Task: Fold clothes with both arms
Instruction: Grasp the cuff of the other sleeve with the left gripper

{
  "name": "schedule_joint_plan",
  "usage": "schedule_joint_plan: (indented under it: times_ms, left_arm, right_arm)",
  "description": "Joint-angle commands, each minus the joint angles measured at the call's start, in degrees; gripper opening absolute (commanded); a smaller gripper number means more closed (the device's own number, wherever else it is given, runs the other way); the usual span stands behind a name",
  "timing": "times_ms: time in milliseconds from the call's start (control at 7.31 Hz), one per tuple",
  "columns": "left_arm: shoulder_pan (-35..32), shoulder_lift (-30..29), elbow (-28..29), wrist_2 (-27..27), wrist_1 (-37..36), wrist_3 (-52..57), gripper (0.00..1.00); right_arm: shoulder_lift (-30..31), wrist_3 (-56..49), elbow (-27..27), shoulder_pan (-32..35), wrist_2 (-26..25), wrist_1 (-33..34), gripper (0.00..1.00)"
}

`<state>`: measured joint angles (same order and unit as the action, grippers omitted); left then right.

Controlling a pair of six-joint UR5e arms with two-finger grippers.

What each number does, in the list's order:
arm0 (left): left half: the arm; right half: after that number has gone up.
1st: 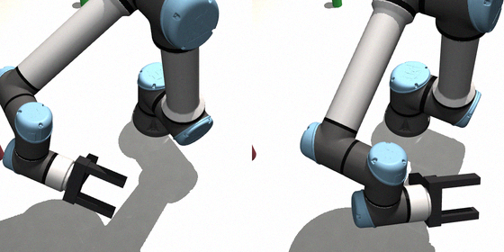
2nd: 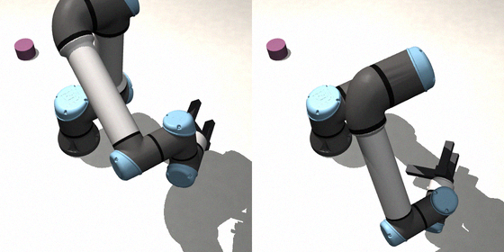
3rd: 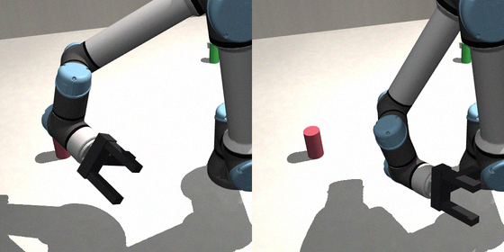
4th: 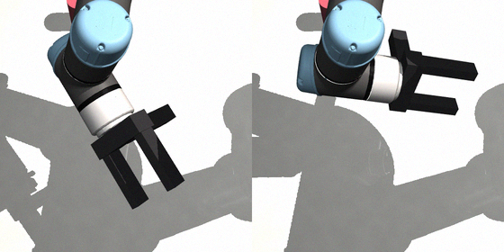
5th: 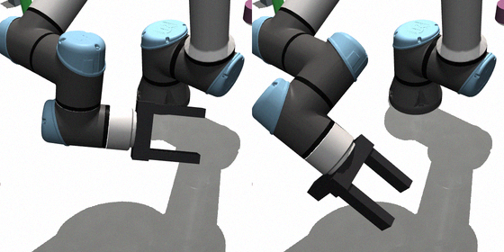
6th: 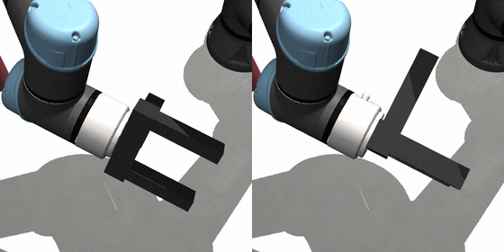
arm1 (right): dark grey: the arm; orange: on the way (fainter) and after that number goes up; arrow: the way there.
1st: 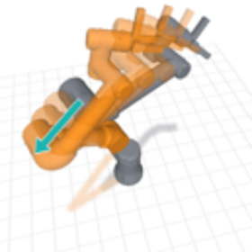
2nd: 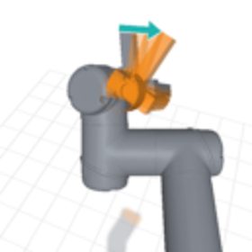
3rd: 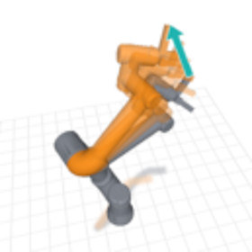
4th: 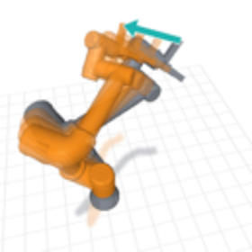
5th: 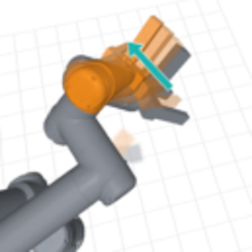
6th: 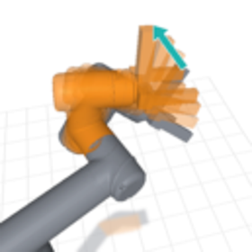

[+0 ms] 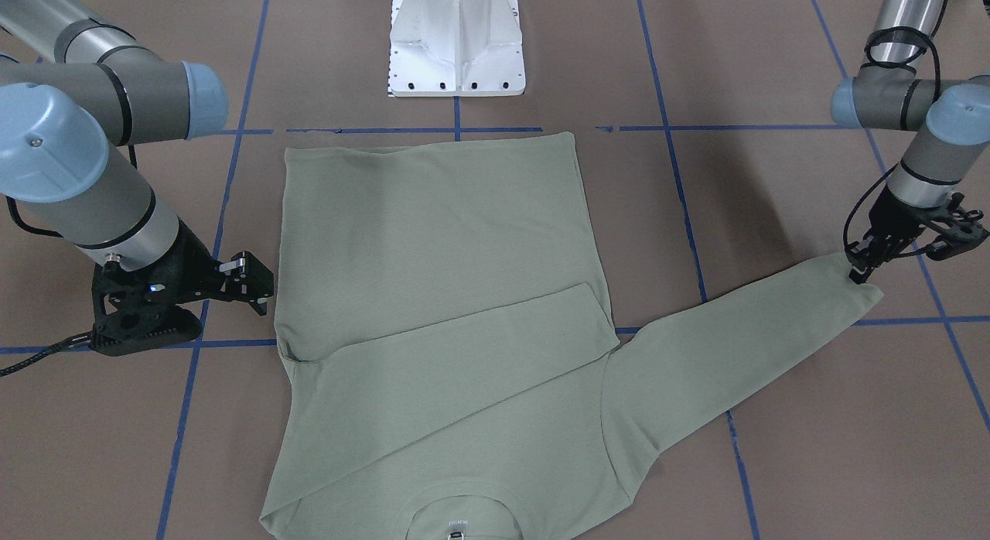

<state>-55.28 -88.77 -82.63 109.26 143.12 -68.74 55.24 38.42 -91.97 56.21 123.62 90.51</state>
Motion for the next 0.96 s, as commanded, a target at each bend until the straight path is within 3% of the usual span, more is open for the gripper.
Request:
schedule_joint_plan:
  times_ms: [0, 410, 684, 821]
  left_arm:
    - [0.0, -0.8, -2.8, 2.0, -1.6, 0.0, 0.0]
    - [0.0, -7.4, -8.7, 5.3, -12.1, -3.3, 0.0]
    - [0.2, -16.6, -7.7, 10.1, -14.5, -13.6, 0.0]
    - [0.4, -23.2, -7.0, 10.0, -21.1, -15.8, 0.0]
  right_arm:
    - [2.5, -0.1, -1.4, 1.3, 2.1, -0.3, 1.0]
    - [9.3, -2.5, -6.2, 2.9, 2.4, -0.4, 1.0]
    - [13.1, -3.8, -8.2, 3.1, 2.4, -0.8, 1.0]
    - [15.8, -5.1, -9.2, 3.3, 2.3, -0.9, 1.0]
